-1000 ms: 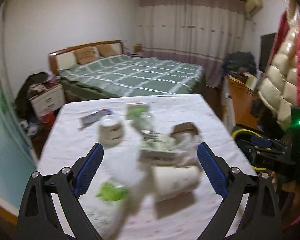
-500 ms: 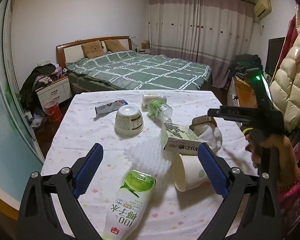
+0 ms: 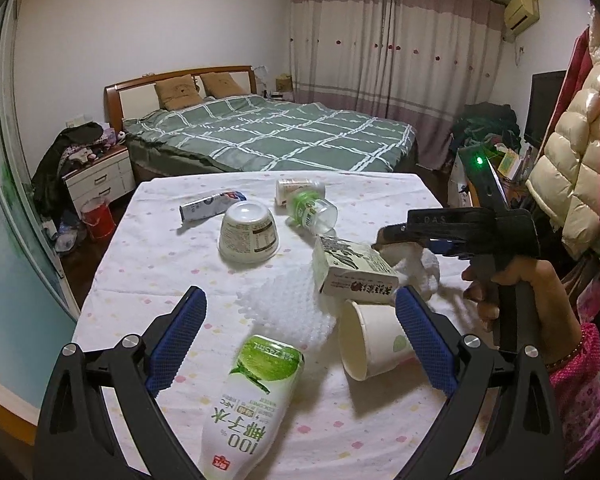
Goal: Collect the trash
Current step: 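Grasp the brown plastic tray with the right tool and lift it, then carry the brown tray over the yellow bin and release it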
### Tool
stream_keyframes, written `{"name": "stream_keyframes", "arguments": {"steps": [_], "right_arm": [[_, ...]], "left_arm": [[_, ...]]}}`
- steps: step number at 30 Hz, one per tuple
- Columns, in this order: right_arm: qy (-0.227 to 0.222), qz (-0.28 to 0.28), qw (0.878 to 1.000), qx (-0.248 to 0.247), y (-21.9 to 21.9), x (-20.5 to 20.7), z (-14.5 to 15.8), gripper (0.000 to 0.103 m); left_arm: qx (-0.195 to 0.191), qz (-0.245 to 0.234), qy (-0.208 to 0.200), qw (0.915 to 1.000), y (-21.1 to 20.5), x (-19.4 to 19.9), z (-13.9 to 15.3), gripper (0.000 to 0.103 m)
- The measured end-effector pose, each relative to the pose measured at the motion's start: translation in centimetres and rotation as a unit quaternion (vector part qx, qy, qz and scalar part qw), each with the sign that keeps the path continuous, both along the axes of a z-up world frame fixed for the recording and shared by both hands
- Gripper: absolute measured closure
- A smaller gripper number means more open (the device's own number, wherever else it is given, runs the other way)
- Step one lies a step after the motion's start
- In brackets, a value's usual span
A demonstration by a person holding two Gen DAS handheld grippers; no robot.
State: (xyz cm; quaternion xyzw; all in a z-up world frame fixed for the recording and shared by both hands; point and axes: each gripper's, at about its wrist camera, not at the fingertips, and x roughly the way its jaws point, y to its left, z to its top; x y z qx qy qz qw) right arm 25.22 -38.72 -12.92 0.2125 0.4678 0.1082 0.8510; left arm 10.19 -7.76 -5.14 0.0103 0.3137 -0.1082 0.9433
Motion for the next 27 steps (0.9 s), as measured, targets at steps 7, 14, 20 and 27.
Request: {"name": "stream_keyframes", "arguments": {"steps": [7, 14, 20, 27], "right_arm": [[-0.047, -0.009, 0.999, -0.016, -0.3, -1.7, 2.4, 0.042], [-0.088, -0.041, 0.995, -0.037, -2.9, -4.4, 5.0, 0.042], [-0.096, -0.116, 0.984, -0.091, -8.8, -7.4, 5.1, 0.042], [-0.049, -0.232, 0.962, -0.138, -18.8, -10.2, 1.5, 0.042]], "left_arm": [[0.005, -0.005, 0.006, 1.0, -0.6, 0.1, -0.5, 0.009], [0.007, -0.012, 0.006, 0.9999, -1.0, 0.0, -0.6, 0.009], [0.008, -0.023, 0.009, 0.9997, -1.8, -0.2, -0.8, 0.009], [0.015, -0.043, 0.017, 0.9988, -3.6, -0.1, -1.5, 0.009]]}}
